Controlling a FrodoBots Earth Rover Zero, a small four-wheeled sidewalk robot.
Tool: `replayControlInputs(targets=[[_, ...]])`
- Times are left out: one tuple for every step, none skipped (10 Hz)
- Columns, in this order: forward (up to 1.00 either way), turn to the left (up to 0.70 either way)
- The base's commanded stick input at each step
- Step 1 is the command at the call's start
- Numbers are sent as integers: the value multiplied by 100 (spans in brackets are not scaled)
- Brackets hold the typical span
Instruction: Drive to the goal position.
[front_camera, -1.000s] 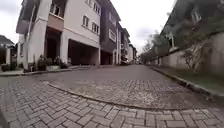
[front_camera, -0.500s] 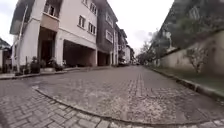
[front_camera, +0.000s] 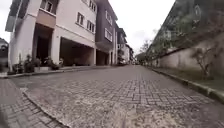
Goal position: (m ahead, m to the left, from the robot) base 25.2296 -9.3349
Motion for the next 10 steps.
replayControlInputs(targets=[[70,0],[70,0],[70,0],[70,-13],[70,-32],[70,-35],[70,-23],[70,0],[70,0],[70,0]])
